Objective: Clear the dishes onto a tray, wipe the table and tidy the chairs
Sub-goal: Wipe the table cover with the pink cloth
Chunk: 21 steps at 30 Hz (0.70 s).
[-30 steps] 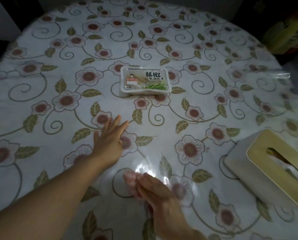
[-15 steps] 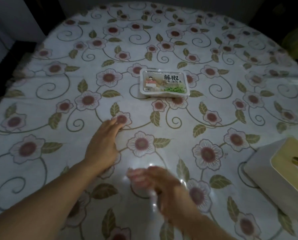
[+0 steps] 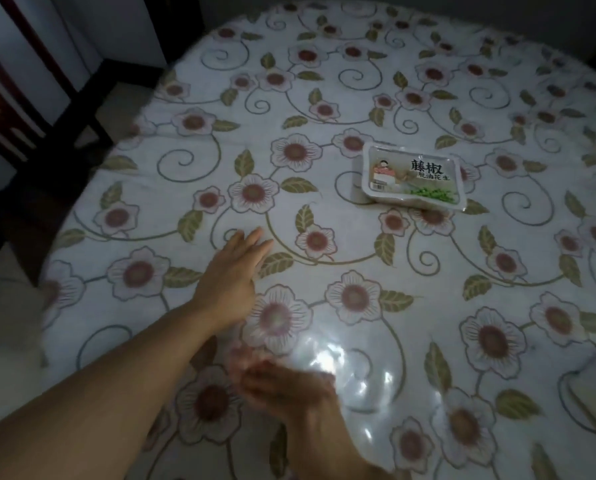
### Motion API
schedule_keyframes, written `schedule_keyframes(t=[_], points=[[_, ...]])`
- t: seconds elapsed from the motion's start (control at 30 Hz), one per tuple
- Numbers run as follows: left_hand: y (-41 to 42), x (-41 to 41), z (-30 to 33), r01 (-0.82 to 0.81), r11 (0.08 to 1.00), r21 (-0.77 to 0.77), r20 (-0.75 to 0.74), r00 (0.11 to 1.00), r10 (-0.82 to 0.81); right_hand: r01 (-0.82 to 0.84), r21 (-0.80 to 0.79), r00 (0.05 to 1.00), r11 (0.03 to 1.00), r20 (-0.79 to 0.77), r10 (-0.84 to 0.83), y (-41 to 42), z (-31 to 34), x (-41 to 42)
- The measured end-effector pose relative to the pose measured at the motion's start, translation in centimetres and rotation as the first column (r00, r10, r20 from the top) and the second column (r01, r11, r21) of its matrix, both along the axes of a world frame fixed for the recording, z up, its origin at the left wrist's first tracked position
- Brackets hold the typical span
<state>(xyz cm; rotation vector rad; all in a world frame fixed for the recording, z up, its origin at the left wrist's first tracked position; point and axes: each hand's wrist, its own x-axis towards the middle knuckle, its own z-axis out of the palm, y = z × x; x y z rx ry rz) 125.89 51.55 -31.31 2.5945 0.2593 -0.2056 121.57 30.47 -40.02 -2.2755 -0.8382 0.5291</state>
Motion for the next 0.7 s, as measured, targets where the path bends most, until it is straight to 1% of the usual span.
schedule_keyframes(t=[0.03, 0.07, 0.1, 0.13, 0.17, 0.2, 0.23, 0.27, 0.3, 0.33, 0.37, 0.4, 0.47, 0.5, 0.57, 0.6, 0.67, 0.7], points=[[0.5, -0.3, 0.3, -0.003, 1.0, -0.023, 0.0, 1.0, 0.003, -0.031, 0.055, 0.999, 0.998, 0.02, 0.03, 0.1, 1.7, -0.3], [1.2, -0.8, 0.5, -0.025, 0.999, -0.021, 0.032, 0.999, 0.026, -0.047, 0.091, 0.996, 0.995, 0.082, 0.039, 0.1, 3.5, -0.1], [2.1, -1.3, 0.4, -0.056, 0.998, 0.012, 0.072, 0.996, 0.056, -0.056, 0.132, 0.994, 0.99, 0.104, 0.043, 0.3, 6.0, 1.2], [3.0, -2.1, 0.2, -0.107, 0.992, 0.064, 0.097, 0.99, 0.1, 0.032, 0.198, 0.994, 0.98, 0.099, -0.052, 1.3, 9.1, 2.8], [3.9, -3.0, -0.2, -0.172, 0.978, 0.118, 0.103, 0.982, 0.16, 0.11, 0.22, 0.973, 0.969, 0.177, -0.15, 2.0, 10.7, 5.8], [4.5, -3.8, -0.5, -0.229, 0.959, 0.169, 0.104, 0.971, 0.213, 0.239, 0.215, 0.927, 0.947, 0.239, -0.288, 2.6, 10.8, 8.9], [5.0, -4.5, -0.8, -0.264, 0.942, 0.208, 0.104, 0.963, 0.247, 0.319, 0.227, 0.924, 0.92, 0.144, -0.355, 3.1, 10.7, 11.6], [5.2, -5.0, -1.0, -0.276, 0.932, 0.233, 0.094, 0.961, 0.261, 0.332, 0.172, 0.913, 0.927, 0.19, -0.362, 3.9, 10.2, 13.7], [5.5, -5.4, -1.2, -0.272, 0.932, 0.241, 0.076, 0.962, 0.261, 0.307, 0.097, 0.915, 0.947, 0.243, -0.322, 5.0, 9.7, 14.2], [5.4, -5.4, -1.2, -0.258, 0.937, 0.235, 0.048, 0.966, 0.254, 0.275, 0.056, 0.912, 0.96, 0.301, -0.279, 5.9, 9.1, 13.9], [5.5, -5.3, -1.3, -0.244, 0.944, 0.221, 0.005, 0.968, 0.249, 0.253, 0.065, 0.907, 0.965, 0.33, -0.26, 6.7, 8.1, 12.4], [5.6, -5.2, -1.2, -0.241, 0.949, 0.205, -0.03, 0.967, 0.252, 0.181, 0.086, 0.924, 0.98, 0.325, -0.2, 7.4, 7.5, 10.3], [5.9, -5.1, -0.7, -0.235, 0.958, 0.166, -0.059, 0.967, 0.248, -0.021, 0.111, 0.951, 0.994, 0.308, -0.014, 8.0, 6.7, 4.6], [6.1, -5.1, -0.3, -0.222, 0.967, 0.129, -0.067, 0.971, 0.231, -0.122, 0.113, 0.95, 0.986, 0.301, 0.083, 7.9, 6.4, 1.6], [6.7, -5.7, 0.5, -0.195, 0.98, 0.032, -0.08, 0.977, 0.197, -0.296, 0.128, 0.937, 0.947, 0.229, 0.262, 7.0, 6.3, -3.1], [7.1, -6.4, 1.0, -0.209, 0.978, -0.002, -0.06, 0.976, 0.209, -0.343, 0.134, 0.931, 0.93, 0.182, 0.317, 6.7, 6.6, -4.3], [7.8, -8.2, 1.2, -0.288, 0.958, -0.002, 0.056, 0.956, 0.287, -0.393, 0.157, 0.919, 0.906, 0.102, 0.381, 6.4, 7.2, -3.4], [8.3, -9.2, 1.0, -0.335, 0.942, 0.029, 0.111, 0.938, 0.33, -0.364, 0.135, 0.927, 0.922, 0.145, 0.345, 6.8, 8.4, -1.9]])
